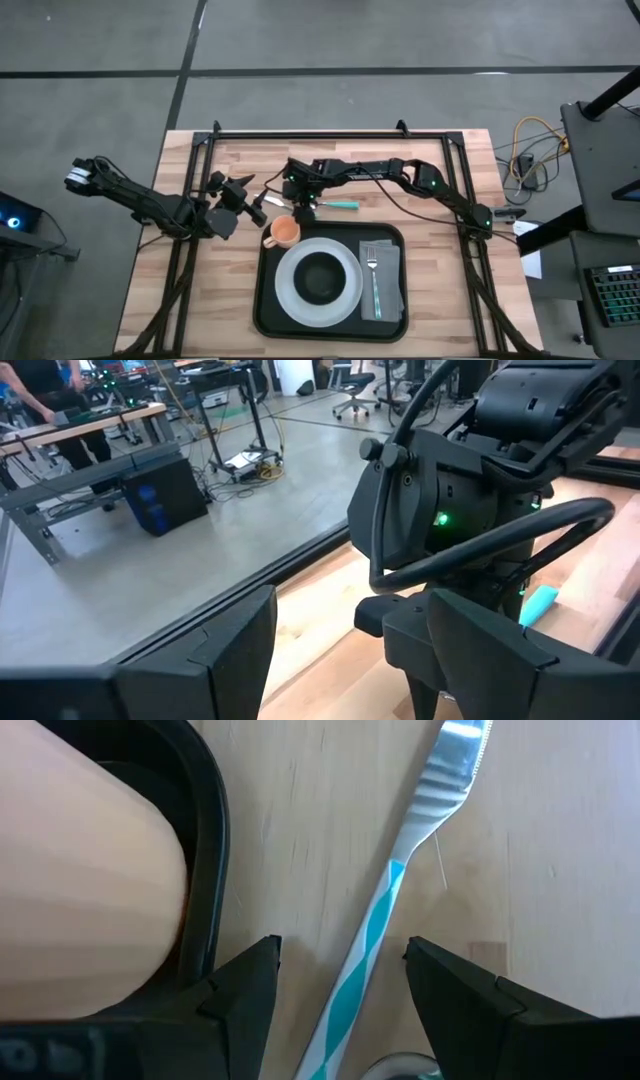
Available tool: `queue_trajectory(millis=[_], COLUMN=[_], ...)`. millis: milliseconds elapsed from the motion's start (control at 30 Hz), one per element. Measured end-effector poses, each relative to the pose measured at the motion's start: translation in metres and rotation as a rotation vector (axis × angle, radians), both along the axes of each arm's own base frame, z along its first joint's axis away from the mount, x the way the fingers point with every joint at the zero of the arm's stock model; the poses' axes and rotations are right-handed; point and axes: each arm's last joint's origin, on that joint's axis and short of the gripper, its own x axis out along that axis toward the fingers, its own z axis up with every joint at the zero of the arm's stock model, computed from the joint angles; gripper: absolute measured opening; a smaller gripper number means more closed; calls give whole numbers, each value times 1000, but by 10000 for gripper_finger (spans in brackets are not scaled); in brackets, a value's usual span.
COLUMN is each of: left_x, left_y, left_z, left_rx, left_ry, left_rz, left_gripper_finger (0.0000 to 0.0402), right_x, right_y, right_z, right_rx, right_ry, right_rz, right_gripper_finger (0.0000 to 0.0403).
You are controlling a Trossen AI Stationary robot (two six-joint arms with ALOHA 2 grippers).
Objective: Set up tray
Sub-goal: Put the blue knife on the gray napkin to the right of the fork on the black tray
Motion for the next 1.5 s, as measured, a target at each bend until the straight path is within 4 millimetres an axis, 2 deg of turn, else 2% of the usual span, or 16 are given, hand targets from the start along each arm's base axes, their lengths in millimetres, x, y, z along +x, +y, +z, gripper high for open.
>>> queue_trajectory(millis=[367,767,1067,1200,1500], left_x=[1,1,1,2,3], left_y=[-1,-1,-1,-1,2], left_z=[1,1,1,3,3], left_rx=[-17,-12,-17,-31,-41], left_ry=[-12,-6,-10,-42,-58], left_rz=[-22,-24,-22,-19,-2], left_gripper_finger=[238,238,238,238,238], right_x=[0,4,4,5,6], right_y=[-3,-29,-31,-32,-30], right_z=[-5,20,10,5,3], right_rx=[-15,-64,-54,-99,-97], right_ry=[-39,-77,-114,-122,-131], right_rz=[14,-21,-51,-74,-81], right_gripper_finger=[208,208,207,208,208])
